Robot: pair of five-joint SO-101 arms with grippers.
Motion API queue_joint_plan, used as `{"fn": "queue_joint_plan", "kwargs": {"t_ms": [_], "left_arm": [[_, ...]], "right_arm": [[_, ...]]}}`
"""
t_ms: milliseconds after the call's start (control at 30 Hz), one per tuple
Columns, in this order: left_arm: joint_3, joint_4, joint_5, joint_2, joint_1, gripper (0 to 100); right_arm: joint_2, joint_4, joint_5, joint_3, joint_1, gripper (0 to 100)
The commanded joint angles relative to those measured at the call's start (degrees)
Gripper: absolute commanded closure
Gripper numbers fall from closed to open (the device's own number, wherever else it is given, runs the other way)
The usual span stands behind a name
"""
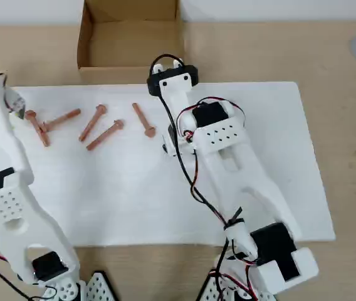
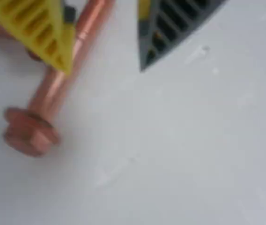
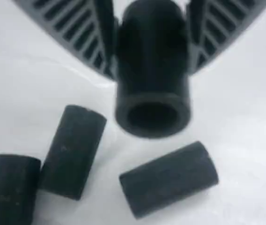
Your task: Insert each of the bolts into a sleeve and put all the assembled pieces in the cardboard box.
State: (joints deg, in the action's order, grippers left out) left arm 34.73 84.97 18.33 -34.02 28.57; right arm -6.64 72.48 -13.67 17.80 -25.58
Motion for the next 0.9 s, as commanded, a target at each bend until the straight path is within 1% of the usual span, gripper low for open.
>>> {"fn": "queue_joint_plan", "kwargs": {"t_ms": [0, 200, 300, 433, 633, 867], "left_arm": [[2.99, -0.44, -0.44, 0.75, -2.2, 89], [2.46, -3.69, -0.53, -0.04, -2.64, 89], [2.55, -4.57, -0.53, -3.3, -2.64, 89], [3.6, -5.01, -2.29, -9.27, -2.81, 89], [10.81, -4.48, -2.55, -15.16, -2.81, 89], [11.87, -2.46, -3.78, -18.51, -2.46, 89]], "right_arm": [[-3.21, -1.05, 0.53, -0.04, -0.57, 98.8], [-3.21, -1.05, 0.53, 0.04, -0.48, 98.8], [-3.21, -1.05, 0.53, 0.04, -0.48, 98.8], [-3.3, -1.05, 0.53, 0.04, -0.48, 98.8], [-3.3, -1.05, 0.53, 0.04, -0.48, 98.8], [-3.3, -1.05, 0.53, 0.04, -0.48, 98.8]]}}
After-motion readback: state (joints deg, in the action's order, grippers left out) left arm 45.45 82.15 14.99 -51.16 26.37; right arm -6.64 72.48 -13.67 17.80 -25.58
